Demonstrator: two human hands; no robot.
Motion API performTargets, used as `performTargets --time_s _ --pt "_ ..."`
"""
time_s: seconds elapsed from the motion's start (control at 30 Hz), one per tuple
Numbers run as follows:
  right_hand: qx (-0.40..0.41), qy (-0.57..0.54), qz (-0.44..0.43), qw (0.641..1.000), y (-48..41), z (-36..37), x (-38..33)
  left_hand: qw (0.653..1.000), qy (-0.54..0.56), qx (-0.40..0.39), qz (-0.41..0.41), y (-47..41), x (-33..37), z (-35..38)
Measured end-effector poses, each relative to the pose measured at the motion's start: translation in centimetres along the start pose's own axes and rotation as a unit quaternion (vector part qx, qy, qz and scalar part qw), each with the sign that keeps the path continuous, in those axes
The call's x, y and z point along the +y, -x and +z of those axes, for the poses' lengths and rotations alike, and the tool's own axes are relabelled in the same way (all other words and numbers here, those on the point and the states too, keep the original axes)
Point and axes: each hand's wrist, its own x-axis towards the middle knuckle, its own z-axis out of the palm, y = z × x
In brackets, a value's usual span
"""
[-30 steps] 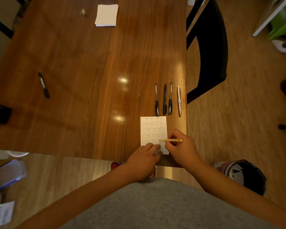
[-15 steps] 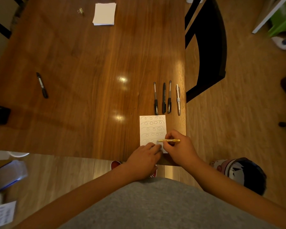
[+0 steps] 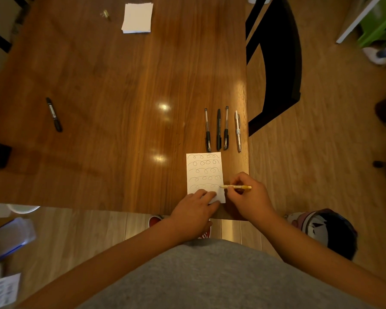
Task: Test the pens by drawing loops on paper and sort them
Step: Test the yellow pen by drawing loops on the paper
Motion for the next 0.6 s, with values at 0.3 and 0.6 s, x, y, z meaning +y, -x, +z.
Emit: performTargets --time_s 0.3,0.6 --pt "-0.001 0.002 -0.008 1.000 0.25 0.24 -0.67 1.000 -0.006 -0.002 -0.003 0.02 -0.03 0.37" --pt "0.011 0.003 0.010 1.000 0.52 -0.36 -0.63 1.000 -0.012 -0.010 -0.006 0.08 -0.03 0.59"
